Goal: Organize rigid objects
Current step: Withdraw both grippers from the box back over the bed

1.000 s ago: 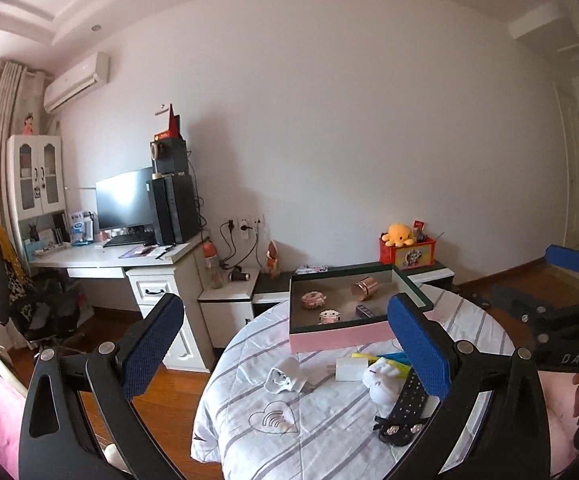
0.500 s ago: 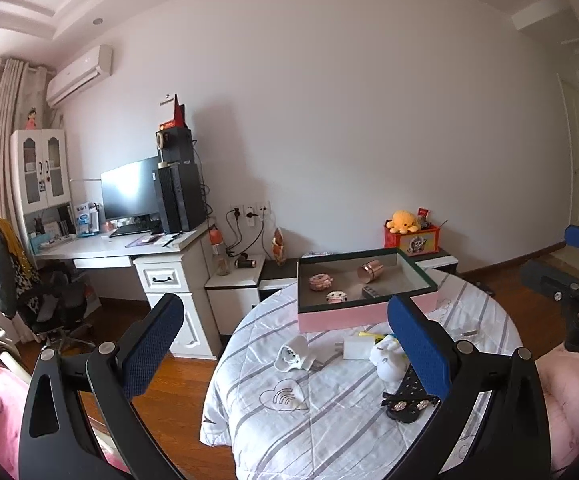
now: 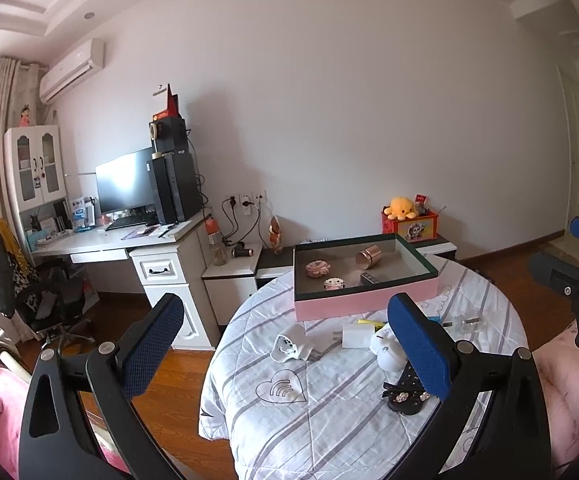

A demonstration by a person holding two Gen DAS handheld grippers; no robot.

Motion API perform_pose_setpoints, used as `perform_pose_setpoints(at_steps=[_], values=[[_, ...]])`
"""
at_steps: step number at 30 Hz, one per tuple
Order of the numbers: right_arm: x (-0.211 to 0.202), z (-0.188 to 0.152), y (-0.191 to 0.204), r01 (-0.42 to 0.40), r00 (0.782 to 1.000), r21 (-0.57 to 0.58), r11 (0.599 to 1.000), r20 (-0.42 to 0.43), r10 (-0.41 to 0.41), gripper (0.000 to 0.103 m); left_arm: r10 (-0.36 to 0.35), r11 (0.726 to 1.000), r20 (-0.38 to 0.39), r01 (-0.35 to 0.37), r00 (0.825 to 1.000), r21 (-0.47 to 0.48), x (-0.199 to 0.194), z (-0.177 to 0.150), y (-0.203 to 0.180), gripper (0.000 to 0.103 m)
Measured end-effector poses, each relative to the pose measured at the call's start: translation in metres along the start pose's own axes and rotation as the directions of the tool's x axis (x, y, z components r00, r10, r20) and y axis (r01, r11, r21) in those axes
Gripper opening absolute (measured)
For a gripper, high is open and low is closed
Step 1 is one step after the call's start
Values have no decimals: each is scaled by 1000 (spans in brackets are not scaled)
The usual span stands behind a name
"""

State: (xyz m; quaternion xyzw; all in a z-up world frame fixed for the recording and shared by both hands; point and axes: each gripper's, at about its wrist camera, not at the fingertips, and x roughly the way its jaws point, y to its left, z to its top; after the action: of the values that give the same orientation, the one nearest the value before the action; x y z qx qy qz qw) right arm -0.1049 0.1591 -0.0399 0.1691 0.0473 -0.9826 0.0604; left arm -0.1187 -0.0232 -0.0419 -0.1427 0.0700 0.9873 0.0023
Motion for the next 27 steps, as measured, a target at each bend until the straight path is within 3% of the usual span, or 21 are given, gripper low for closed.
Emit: perform_pose_setpoints(at_steps=[6,15,27], values=[[11,-8,-7,17,999,7,1000,-36,-16,103,-7,1000,-36,8,999,11,14,-6,-4,103],[49,-38,-24,43,984,32,999,-173,-37,103,-52,998,-147,54,988,11,51,-29,-13,103],[105,-90,-17,-6,936,45,999,-351,21,103,-107,994,-306,113,946,1,97,-70,-20,103]])
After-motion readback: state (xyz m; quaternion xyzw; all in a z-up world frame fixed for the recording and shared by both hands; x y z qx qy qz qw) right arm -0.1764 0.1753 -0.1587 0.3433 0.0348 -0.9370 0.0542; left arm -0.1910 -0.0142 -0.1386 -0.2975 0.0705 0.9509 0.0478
